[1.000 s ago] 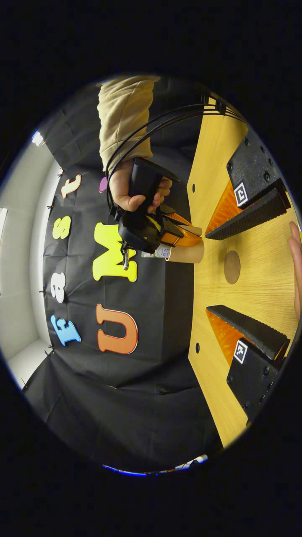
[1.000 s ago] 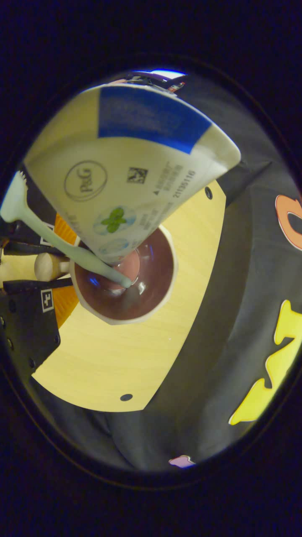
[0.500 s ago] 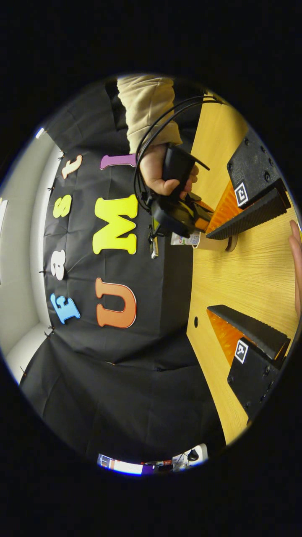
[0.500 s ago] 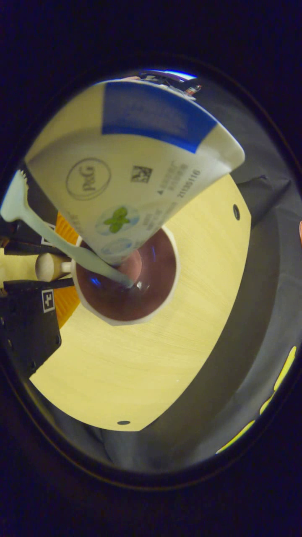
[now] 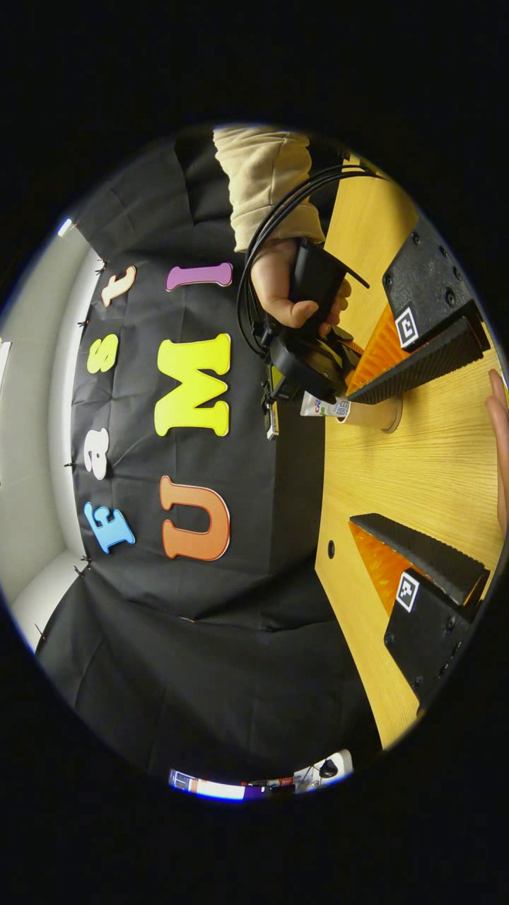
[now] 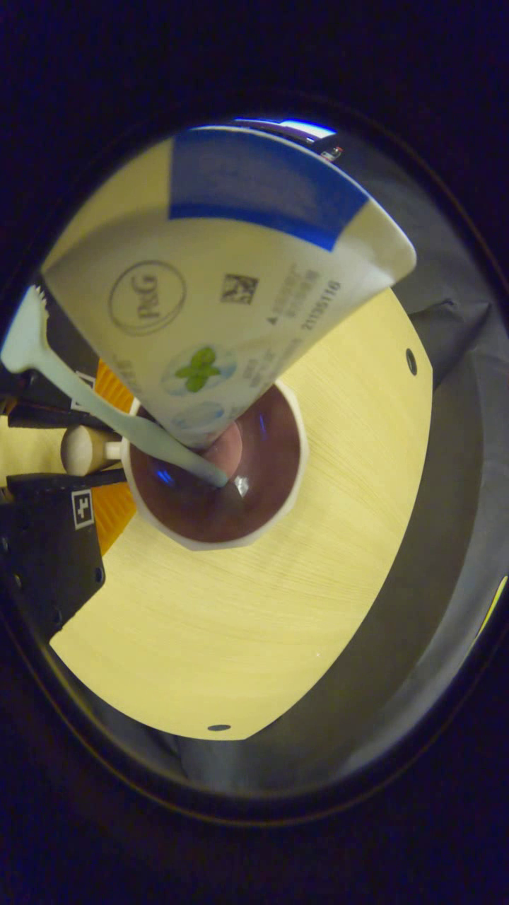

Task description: Put the toothbrush and toothpaste on the desktop into the cup, then pick up the cup and place it on the coaster on the desktop.

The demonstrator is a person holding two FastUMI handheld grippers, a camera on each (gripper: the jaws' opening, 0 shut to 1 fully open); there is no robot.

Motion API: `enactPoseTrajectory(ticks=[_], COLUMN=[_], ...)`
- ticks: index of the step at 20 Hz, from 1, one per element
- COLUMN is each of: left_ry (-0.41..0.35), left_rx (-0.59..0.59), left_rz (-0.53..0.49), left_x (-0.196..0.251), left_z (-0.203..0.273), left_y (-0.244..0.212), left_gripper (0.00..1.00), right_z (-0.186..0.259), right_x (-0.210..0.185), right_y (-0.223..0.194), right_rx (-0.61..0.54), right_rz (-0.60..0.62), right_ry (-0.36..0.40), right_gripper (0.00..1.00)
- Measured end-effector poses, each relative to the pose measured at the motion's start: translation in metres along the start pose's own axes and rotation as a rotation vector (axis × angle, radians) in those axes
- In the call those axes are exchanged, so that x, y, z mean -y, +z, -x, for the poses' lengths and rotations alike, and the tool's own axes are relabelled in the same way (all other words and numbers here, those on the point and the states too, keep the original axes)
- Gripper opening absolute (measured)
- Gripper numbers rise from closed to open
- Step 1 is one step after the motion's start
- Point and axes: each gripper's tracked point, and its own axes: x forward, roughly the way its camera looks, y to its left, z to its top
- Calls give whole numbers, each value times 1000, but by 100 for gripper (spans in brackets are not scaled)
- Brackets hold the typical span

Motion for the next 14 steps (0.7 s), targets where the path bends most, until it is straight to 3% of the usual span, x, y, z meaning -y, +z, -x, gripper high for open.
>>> enactPoseTrajectory(ticks=[2,3,4,5,9,14], left_ry=[-8,-6,-2,2,31,35], left_rx=[-21,-33,-40,-44,-54,8], left_rz=[12,12,8,6,-13,-4], left_x=[4,5,5,4,7,25], left_z=[-3,-4,-5,-5,-11,-19], left_y=[-4,-7,-7,-8,3,54], left_gripper=[99,99,99,99,99,98], right_z=[4,9,15,22,67,158], right_x=[3,5,7,7,16,45], right_y=[-7,-8,-10,-10,-18,-45], right_rx=[-1,12,33,60,179,376], right_rz=[4,20,27,25,11,-49], right_ry=[-13,-20,-30,-28,-46,-82], right_gripper=[24,30,48,53,99,96])
